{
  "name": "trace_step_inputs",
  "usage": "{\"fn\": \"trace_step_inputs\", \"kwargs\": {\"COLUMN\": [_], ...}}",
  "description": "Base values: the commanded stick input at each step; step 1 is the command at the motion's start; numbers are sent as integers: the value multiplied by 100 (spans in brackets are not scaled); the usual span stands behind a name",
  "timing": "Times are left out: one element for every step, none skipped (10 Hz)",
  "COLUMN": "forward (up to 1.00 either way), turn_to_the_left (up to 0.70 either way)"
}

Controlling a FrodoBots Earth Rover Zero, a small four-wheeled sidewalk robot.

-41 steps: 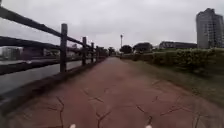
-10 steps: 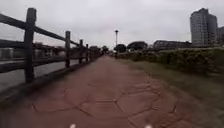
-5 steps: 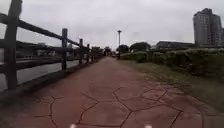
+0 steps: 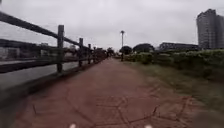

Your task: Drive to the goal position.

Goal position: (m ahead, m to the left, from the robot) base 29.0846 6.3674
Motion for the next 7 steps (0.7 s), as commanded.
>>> {"fn": "trace_step_inputs", "kwargs": {"forward": [100,100,100,100,100,100,100], "turn_to_the_left": [-40,-40,-40,-23,-4,0,0]}}
